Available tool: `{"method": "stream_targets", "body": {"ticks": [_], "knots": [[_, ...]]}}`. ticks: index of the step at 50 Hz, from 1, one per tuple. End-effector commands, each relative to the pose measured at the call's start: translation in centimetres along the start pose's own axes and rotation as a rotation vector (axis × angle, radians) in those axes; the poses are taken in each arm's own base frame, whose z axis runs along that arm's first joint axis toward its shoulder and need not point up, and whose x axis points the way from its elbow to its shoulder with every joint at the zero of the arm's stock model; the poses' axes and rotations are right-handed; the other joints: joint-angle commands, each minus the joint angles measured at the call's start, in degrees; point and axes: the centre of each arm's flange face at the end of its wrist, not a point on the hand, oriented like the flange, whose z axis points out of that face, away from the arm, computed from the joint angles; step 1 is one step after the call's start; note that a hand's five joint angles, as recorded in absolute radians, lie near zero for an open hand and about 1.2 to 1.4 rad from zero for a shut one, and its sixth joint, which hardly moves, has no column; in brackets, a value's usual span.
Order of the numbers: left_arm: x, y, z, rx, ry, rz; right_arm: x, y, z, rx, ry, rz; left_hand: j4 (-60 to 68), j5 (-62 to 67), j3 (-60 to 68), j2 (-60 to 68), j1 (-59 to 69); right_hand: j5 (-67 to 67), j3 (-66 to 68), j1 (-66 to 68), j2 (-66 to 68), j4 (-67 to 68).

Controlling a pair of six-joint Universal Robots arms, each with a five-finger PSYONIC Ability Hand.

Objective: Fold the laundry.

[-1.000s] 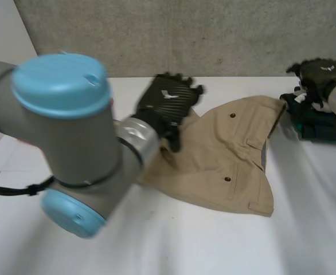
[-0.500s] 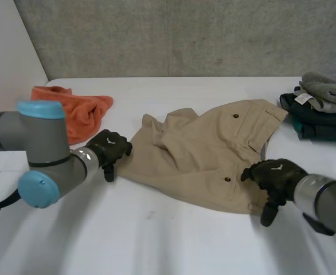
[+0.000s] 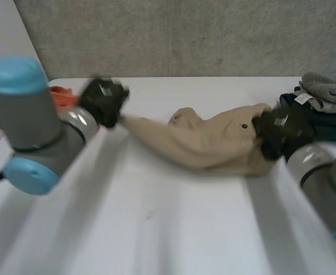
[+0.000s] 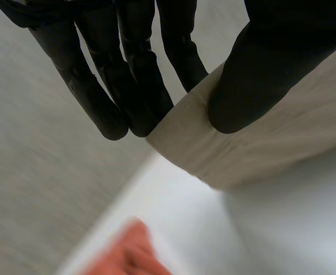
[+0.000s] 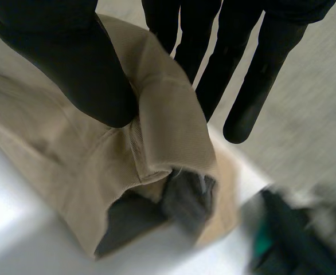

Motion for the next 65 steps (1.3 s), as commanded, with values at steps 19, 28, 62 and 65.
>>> {"method": "stream_targets", "body": {"ticks": [19,28,62,65], "knots": [[-11.7,-15.7,-3.0,0.428,-0.307,-0.147,5.8,-15.3,3.0,0.243,0.076,0.166,11.6,13.1,12.1,11.6,13.1,14.1,13.9,16.6,12.3,11.5],[-10.9,-6.7,7.5,0.291,-0.347,-0.074,0.8,-8.4,11.1,0.184,0.163,0.167,11.6,13.1,12.1,11.6,13.1,14.1,13.9,16.6,12.3,11.5],[3.7,2.5,-7.8,-0.294,0.260,-0.273,0.4,-1.1,0.3,-0.258,-0.416,-0.068,-25.3,-23.7,-24.8,-25.3,-23.7,-34.4,-34.6,-31.9,-36.2,-37.0],[5.5,4.4,-9.4,-0.381,0.355,-0.287,0.3,0.5,-1.0,-0.284,-0.502,-0.109,-19.5,-18.0,-19.0,-19.5,-18.0,-24.8,-25.0,-22.3,-26.6,-27.5]]}}
